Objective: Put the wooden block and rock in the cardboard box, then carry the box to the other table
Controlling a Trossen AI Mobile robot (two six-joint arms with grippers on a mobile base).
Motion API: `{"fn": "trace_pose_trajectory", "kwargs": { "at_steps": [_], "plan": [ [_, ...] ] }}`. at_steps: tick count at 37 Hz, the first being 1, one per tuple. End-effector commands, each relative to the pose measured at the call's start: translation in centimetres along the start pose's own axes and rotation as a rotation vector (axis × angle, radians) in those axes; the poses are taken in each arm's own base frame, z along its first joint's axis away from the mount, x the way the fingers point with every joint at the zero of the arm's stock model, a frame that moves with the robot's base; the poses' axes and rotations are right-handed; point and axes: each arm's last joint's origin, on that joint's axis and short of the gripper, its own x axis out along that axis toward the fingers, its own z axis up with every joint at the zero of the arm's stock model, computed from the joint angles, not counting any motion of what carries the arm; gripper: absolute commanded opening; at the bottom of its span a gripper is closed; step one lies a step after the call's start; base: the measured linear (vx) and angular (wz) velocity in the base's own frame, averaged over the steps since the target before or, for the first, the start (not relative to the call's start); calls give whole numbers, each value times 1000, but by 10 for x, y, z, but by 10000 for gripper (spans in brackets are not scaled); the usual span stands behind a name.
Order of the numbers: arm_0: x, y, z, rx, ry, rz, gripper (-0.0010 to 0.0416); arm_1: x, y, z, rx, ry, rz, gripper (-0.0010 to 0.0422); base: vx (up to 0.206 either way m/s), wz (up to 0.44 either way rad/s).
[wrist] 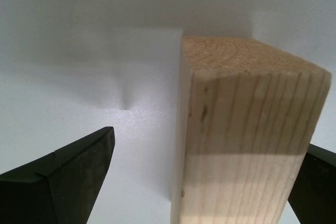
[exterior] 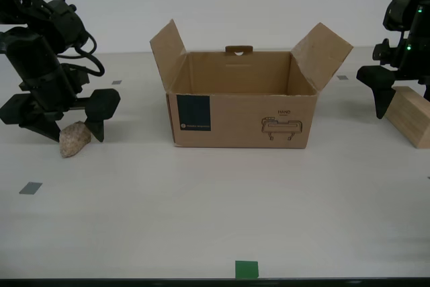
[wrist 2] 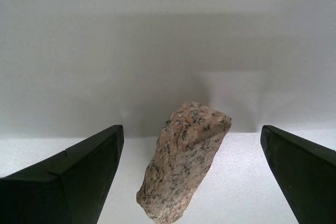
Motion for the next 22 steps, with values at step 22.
{"fn": "trace_pose_trajectory", "kwargs": {
  "at_steps": [22],
  "plan": [
    [0,0,0,-4,-4,3,272,0,0,-1,-17,12,5,213,0,0]
  ]
}}
